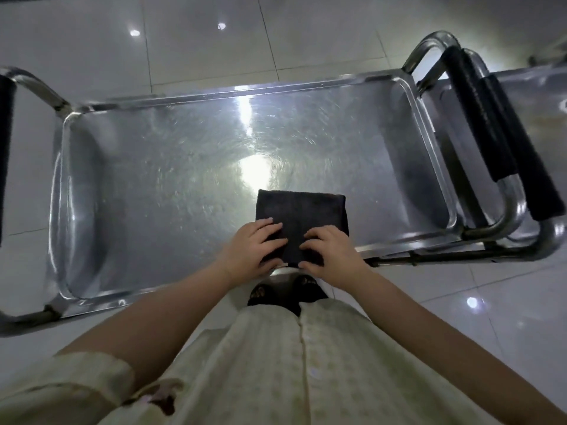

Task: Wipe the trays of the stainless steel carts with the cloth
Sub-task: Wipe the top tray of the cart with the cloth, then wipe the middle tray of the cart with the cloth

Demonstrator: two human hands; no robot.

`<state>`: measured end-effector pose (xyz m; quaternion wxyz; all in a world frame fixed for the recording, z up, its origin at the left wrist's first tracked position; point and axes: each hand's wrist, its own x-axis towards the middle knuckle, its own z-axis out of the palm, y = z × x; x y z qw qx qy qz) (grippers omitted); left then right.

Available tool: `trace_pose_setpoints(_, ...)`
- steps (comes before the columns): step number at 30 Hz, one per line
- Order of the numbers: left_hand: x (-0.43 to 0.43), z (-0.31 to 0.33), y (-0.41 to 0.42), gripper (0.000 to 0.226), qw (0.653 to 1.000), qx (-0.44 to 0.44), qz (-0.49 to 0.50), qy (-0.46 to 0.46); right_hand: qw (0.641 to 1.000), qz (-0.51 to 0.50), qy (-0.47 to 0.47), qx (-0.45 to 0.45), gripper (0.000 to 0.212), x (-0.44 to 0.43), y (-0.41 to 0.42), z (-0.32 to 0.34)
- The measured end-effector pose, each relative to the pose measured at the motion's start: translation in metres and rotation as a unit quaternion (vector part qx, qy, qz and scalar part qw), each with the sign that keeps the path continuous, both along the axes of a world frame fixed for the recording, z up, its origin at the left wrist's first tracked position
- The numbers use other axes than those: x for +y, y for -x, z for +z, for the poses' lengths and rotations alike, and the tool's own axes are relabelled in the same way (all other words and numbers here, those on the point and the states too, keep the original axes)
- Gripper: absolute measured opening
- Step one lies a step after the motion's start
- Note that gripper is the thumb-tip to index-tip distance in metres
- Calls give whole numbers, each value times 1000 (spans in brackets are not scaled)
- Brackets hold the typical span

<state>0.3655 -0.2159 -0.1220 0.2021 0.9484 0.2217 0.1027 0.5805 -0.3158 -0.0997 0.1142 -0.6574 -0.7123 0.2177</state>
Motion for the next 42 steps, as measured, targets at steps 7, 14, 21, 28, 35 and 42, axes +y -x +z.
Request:
trace_pose_setpoints(7, -11, -9, 17, 44, 1000, -25, -7, -11, 999, -28, 11, -24, 54, -50, 10, -20)
trace_pose_setpoints(14, 30, 6, -27, 8, 995, -63, 77, 15, 977, -208, -38, 1, 27, 12, 9, -3)
trace_pose_setpoints(21, 60, -1, -60, 42, 980, 143, 138, 6, 950, -252, 113, -144, 48, 76, -2, -13)
trace_pose_setpoints(28, 56, 19, -59, 27, 978, 119, 172, 15, 954, -246, 80, -149, 26, 72, 3, 9)
trace_pose_setpoints(35, 38, 67, -45, 16, 975, 117, 155, -108, 980, -172, 39, -93, 14, 53, -13, 62)
trace_pose_setpoints(42, -27, 160, -28, 11, 949, 66, 189, -245, 988, -93, -112, -43, 9, 3, -19, 159)
